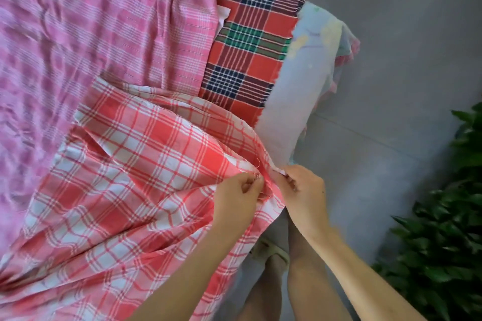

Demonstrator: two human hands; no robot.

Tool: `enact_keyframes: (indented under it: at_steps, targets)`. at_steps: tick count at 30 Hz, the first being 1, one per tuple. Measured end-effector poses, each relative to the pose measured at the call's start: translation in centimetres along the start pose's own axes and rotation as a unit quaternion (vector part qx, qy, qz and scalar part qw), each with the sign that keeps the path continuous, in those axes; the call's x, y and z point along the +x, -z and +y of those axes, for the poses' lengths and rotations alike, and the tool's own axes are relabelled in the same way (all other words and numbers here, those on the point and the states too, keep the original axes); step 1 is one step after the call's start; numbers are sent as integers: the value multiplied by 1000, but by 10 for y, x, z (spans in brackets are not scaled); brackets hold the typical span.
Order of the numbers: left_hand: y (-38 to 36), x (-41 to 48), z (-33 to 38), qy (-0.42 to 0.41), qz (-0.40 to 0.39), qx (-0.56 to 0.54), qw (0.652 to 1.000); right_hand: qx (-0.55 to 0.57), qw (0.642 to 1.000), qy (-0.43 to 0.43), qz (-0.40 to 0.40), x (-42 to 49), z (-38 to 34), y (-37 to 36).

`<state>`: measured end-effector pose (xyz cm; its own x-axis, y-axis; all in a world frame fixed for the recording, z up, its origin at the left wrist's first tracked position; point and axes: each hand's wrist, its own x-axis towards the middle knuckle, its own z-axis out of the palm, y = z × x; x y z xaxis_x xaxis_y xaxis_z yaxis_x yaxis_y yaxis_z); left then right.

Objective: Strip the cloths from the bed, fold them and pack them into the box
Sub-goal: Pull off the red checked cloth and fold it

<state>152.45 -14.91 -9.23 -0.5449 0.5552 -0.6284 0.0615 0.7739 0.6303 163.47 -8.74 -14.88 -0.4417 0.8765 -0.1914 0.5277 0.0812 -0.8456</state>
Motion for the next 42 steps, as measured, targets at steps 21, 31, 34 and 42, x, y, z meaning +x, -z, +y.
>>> enact_keyframes:
  at_steps: [21,31,34,42]
  targets:
    - [99,-66,-53,96,86,-214,968,-143,941,276,-134,-9,-110,-56]
    - [180,-110,-53,-44,156,61,985,-327,751,485,-305,78,-143,-136]
    - [206,-135,-56,-56,169,83,981,-352,732,494,-310,79,-154,-145]
    - [290,-218,-43,-148,209,158,954,-339,701,555,-293,70,-221,-156]
